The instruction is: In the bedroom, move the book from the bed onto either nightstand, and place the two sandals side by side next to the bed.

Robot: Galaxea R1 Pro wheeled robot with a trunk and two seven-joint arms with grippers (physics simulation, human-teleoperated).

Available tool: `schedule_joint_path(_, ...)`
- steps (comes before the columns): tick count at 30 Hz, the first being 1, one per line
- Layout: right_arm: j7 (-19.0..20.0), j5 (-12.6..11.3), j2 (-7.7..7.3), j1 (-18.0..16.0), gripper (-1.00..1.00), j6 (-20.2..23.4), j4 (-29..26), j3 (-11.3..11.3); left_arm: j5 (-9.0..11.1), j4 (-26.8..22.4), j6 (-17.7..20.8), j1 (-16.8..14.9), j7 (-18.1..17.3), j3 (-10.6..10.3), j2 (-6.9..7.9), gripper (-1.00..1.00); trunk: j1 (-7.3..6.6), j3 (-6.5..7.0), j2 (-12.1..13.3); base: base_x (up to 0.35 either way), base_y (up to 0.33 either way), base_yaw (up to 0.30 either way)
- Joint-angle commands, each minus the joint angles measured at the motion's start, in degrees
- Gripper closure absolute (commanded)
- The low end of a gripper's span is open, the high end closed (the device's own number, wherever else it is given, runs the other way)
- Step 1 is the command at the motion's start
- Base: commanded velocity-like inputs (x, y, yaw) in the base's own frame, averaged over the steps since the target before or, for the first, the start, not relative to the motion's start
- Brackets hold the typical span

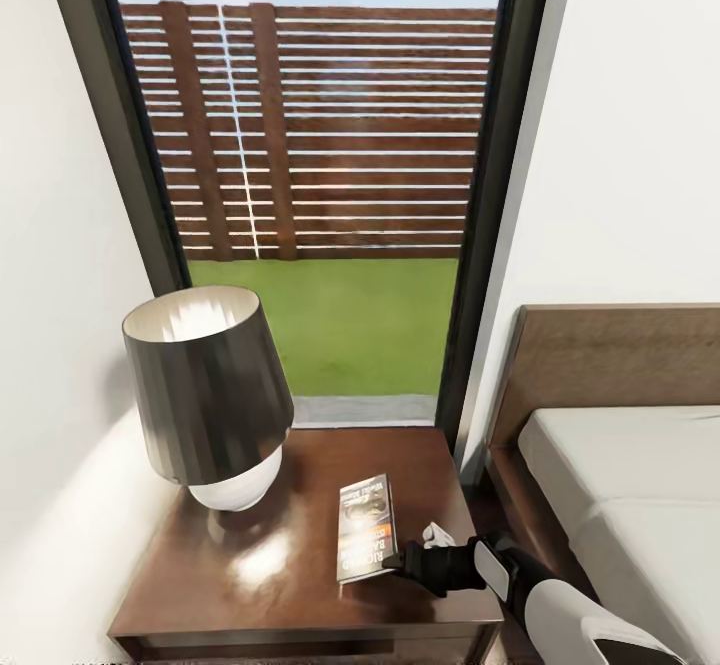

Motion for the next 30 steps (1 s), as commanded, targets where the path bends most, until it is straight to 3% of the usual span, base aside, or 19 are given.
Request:
schedule_joint_path(1, -0.2, -0.7, 0.01, 0.0, 1.0, 0.6, -0.1, -0.2, 0.4, 0.0, -0.2, -0.1, 0.5, -0.5, 0.06, -1.0, 0.0, -0.06, 0.0, 0.0, 0.0, 0.0)
schedule_joint_path(18, -0.5, -0.7, -0.07, -1.0, 1.0, 0.6, 0.0, -0.4, 0.4, 0.1, -0.2, -0.1, 0.5, -0.5, 0.02, -1.0, 0.0, -0.06, 0.0, 0.0, 0.0, 0.0)
schedule_joint_path(25, -3.3, -0.7, -0.1, -1.6, 1.0, 0.6, 0.0, -3.5, 0.4, 0.1, -0.2, 0.0, 0.6, -0.5, 0.02, -1.0, 1.09, -0.96, -2.0, 0.0, 0.0, 0.0)
schedule_joint_path(30, -5.8, -0.7, -0.05, -1.8, 1.0, 0.6, 0.1, -5.7, 0.4, 0.1, -0.2, 0.0, 0.6, -0.5, 0.04, -1.0, 1.09, -0.96, -2.0, 0.0, 0.0, 0.0)
